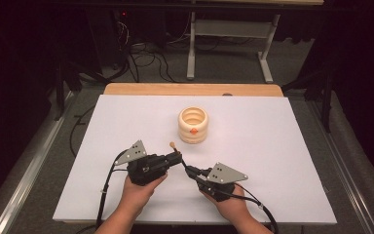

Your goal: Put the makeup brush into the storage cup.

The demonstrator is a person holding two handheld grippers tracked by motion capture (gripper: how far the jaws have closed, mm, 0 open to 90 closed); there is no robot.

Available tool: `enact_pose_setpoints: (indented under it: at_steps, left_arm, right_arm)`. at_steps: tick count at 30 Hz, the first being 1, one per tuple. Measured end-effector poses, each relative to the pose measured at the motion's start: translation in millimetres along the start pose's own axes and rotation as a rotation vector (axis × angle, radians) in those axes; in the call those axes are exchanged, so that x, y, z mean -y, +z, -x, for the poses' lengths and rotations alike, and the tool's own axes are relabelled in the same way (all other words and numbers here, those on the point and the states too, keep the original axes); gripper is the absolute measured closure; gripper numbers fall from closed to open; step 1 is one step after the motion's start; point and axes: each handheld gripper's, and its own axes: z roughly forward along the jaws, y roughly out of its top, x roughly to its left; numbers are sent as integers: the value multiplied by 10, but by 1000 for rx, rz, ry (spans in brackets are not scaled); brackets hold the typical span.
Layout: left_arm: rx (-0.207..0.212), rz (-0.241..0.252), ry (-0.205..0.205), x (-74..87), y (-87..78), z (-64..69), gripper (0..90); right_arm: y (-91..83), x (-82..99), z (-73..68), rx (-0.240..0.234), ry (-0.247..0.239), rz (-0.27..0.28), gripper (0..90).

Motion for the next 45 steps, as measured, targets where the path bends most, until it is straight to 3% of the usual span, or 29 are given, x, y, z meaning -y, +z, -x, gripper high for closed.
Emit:
enact_pose_setpoints:
  at_steps: [17,32,45]
  left_arm:
    - [6,2,11,-1,-5,6,831]
    - [-12,9,20,-12,-20,9,831]
    - [-79,-14,50,-41,-61,-21,831]
  right_arm:
    - [-3,-3,1,-7,6,3,855]
    - [-8,-16,20,-8,27,3,703]
    - [-22,-24,67,6,63,-13,571]
